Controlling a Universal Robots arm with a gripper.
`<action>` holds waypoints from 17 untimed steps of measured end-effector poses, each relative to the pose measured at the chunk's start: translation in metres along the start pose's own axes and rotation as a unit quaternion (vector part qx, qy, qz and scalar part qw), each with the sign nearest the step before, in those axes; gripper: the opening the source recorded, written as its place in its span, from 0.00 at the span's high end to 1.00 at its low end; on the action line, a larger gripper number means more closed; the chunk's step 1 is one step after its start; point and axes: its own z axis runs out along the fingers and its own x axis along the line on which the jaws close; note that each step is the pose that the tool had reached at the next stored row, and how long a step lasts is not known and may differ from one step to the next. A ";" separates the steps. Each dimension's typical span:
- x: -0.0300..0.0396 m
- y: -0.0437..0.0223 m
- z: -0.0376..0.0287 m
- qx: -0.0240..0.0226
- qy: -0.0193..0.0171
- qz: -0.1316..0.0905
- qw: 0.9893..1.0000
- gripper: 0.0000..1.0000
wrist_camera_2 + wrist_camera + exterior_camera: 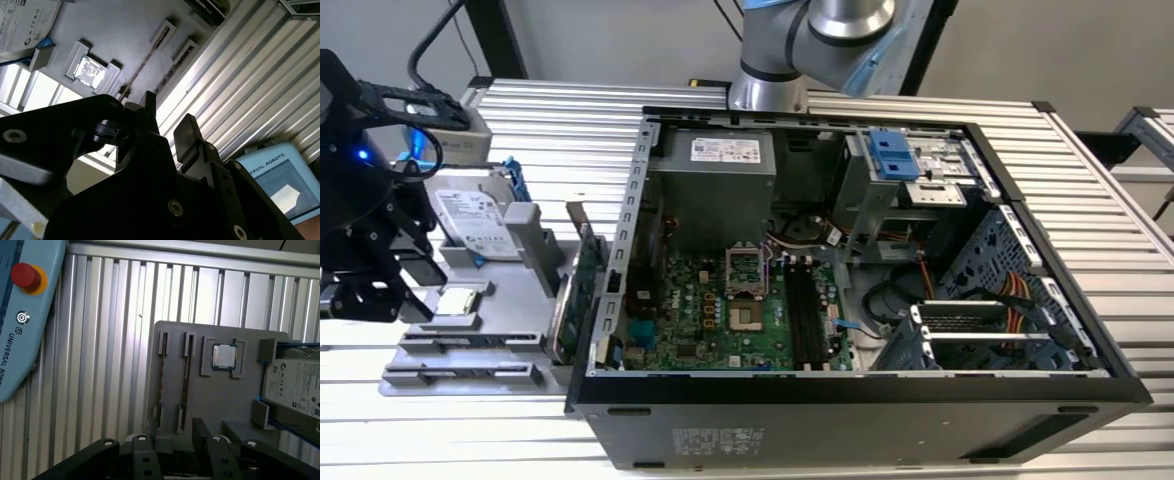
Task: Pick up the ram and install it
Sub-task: 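Pick up the ram and move it above insertion slot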
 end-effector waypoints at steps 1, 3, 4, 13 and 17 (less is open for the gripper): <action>0.0000 0.0000 0.0000 0.000 0.000 0.000 1.000 0.00; 0.0000 0.0000 0.0001 0.000 0.000 0.000 1.000 0.00; 0.0000 0.0000 0.0003 0.000 0.000 0.000 1.000 0.00; 0.0001 0.0000 0.0036 0.000 0.000 0.000 1.000 0.00; 0.0000 0.0000 0.0052 0.000 0.001 0.000 1.000 0.00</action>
